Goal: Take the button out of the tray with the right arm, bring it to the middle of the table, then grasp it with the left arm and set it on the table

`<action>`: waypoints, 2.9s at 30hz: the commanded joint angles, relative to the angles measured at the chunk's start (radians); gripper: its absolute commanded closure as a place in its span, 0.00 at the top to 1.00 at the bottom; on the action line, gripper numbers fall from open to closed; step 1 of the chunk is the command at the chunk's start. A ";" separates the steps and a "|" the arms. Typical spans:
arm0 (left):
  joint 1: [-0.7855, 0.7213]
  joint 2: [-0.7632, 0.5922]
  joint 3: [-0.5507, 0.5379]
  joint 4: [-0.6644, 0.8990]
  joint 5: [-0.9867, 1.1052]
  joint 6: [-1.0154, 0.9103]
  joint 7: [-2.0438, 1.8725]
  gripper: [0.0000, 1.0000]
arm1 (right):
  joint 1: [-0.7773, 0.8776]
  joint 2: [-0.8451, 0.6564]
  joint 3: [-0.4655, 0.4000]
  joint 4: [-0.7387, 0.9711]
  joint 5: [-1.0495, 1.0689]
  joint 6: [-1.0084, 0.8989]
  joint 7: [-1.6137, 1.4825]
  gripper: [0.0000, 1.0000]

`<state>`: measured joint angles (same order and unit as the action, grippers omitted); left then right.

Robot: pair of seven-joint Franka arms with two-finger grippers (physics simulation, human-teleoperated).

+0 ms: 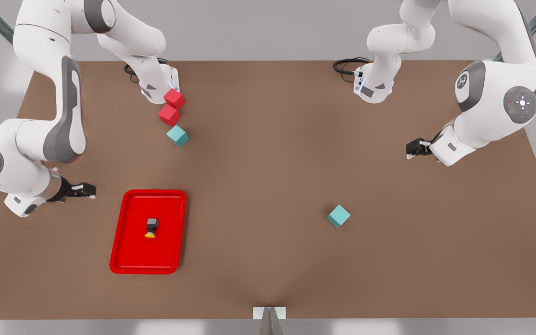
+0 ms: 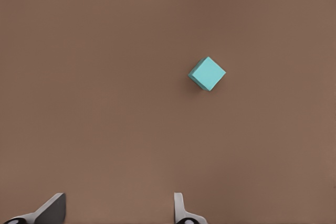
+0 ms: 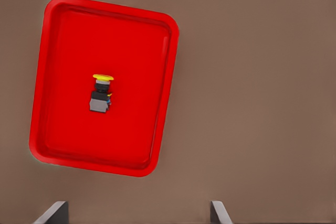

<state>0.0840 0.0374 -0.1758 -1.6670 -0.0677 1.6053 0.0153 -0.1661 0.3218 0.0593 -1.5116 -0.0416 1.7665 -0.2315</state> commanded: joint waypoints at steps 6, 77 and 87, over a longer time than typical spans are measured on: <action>-0.029 0.039 -0.002 0.046 0.077 -0.056 0.002 1.00 | 0.036 -0.021 0.013 -0.007 0.009 0.076 0.001 1.00; -0.193 0.593 -0.008 0.512 0.140 -0.438 -0.158 1.00 | 0.117 0.349 0.097 -0.314 -0.086 0.696 0.330 0.78; -0.194 0.593 -0.008 0.513 0.138 -0.435 -0.164 1.00 | 0.117 0.355 0.097 -0.309 -0.084 0.696 0.330 0.58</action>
<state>-0.1104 0.6318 -0.1838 -1.1539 0.0707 1.1700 -0.1362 -0.0491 0.6771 0.1564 -1.8220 -0.1242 2.4629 0.0777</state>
